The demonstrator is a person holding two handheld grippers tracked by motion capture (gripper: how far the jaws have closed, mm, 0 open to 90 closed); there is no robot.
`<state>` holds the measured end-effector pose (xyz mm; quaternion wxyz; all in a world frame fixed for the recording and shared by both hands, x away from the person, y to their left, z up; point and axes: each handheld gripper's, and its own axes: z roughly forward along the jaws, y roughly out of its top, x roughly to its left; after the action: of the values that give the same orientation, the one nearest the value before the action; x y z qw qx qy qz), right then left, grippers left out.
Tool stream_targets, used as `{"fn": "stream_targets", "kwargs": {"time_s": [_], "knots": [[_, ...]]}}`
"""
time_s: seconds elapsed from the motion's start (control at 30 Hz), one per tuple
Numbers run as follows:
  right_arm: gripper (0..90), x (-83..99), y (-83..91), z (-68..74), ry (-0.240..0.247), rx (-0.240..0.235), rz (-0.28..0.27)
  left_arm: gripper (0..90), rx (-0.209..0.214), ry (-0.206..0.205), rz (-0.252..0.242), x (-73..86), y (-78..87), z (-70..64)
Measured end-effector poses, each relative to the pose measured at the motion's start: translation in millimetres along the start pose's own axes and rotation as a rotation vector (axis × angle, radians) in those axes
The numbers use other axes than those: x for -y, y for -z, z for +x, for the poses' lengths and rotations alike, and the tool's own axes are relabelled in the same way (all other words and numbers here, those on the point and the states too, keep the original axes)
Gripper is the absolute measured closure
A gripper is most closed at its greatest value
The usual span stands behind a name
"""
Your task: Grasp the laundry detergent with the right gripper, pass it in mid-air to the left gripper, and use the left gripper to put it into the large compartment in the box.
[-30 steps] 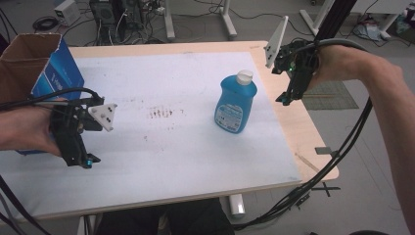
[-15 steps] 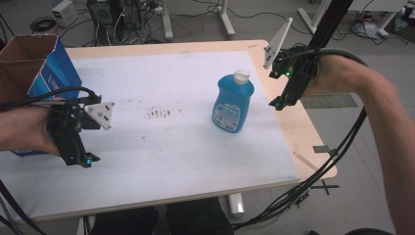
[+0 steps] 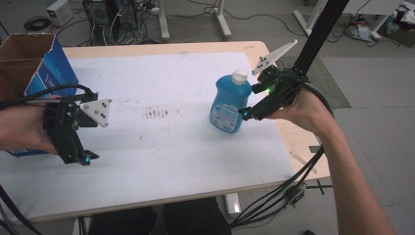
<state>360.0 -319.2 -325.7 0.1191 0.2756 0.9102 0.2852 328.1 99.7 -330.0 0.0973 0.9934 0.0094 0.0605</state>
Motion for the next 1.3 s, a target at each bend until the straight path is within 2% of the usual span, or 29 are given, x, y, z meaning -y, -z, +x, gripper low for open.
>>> {"fn": "stream_targets", "kwargs": {"time_s": [0.13, 0.17, 0.3, 0.5, 0.7, 1.1, 1.17, 1.3], "knots": [[13.3, 1.8, -10.9, 3.4, -0.042, 0.001, -0.058, 9.8, -0.006, 0.008, -0.008, 3.5, 1.5, -1.8], [13.3, 1.8, -10.9, 3.4, -0.042, 0.001, -0.058, 9.8, -0.006, 0.008, -0.008, 3.5, 1.5, -1.8], [13.3, 4.7, -20.5, 4.8, -0.080, 0.029, -0.116, 9.8, -0.010, 0.016, -0.008, 6.4, 3.0, -2.7], [13.3, 7.9, -29.7, 7.6, -0.113, 0.062, -0.170, 9.8, -0.021, 0.019, -0.010, 7.8, 4.2, -2.8], [13.3, 8.8, -37.5, 9.5, -0.123, 0.065, -0.183, 9.8, -0.027, 0.014, -0.013, 7.6, 5.0, -2.9], [13.8, 10.1, -39.8, 9.1, -0.126, 0.085, -0.203, 9.8, -0.036, 0.026, -0.015, 9.7, 6.0, -2.8], [16.8, 11.2, -40.1, 8.8, -0.129, 0.074, -0.207, 9.8, -0.036, 0.026, -0.015, 9.7, 5.9, -2.8], [16.9, 12.1, -41.9, 8.5, -0.132, 0.075, -0.207, 9.8, -0.037, 0.024, -0.014, 10.0, 5.8, -2.4]]}}
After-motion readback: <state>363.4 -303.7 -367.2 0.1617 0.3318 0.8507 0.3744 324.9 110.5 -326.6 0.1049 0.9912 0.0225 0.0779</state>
